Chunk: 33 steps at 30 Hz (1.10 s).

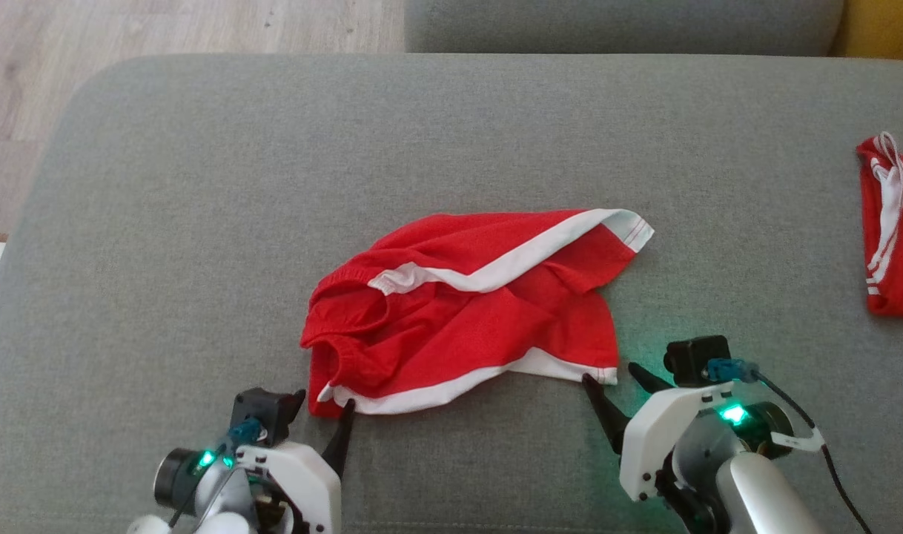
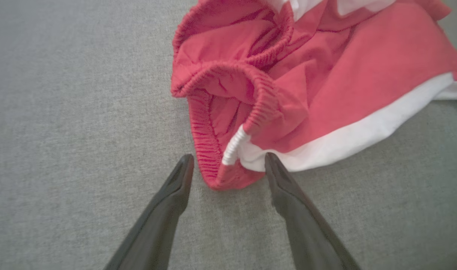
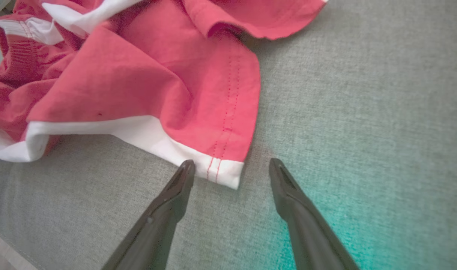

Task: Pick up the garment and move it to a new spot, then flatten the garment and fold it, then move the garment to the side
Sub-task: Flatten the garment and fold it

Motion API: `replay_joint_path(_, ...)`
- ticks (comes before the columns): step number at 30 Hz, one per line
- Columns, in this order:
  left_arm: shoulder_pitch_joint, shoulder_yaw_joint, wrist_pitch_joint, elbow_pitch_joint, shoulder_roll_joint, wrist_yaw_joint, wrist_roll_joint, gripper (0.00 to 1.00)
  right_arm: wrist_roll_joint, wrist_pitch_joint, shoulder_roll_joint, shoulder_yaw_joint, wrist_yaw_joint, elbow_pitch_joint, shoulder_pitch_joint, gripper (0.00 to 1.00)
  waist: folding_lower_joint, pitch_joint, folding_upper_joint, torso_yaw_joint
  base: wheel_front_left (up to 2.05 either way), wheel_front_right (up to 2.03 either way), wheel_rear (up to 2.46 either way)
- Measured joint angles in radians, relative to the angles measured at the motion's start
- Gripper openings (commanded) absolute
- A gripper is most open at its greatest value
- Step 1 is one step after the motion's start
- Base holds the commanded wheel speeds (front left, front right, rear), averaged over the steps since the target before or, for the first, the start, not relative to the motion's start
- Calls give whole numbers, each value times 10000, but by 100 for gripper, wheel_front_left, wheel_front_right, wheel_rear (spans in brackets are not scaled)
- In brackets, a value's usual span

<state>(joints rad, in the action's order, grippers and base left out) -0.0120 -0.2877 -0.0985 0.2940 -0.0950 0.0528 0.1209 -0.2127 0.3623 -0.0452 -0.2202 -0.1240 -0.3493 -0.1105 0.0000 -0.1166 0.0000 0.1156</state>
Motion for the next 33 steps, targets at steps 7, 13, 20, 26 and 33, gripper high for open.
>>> replay_joint_path(7,-1,-15,-247,-2,-84,-56,52,100,31,253,-2,-109,0,157,-3,100,0,-135,0,-72,0,0,0)
replay_joint_path(13,-146,-50,-280,-54,-167,-54,86,100,33,349,-4,-182,0,282,-28,100,0,-284,0,-76,0,0,0)
replay_joint_path(20,-462,-278,-596,-263,-192,107,280,0,33,564,-10,-301,0,303,-170,32,0,-395,0,-139,0,0,0)
replay_joint_path(26,-442,-410,-1093,-336,-295,362,725,0,-460,794,-17,-328,0,316,-294,0,0,-350,0,-375,0,0,0)
replay_joint_path(33,-110,82,-2464,-3279,-468,541,2476,0,-2598,1881,-52,675,0,3373,-224,0,0,-116,0,-715,0,0,0)
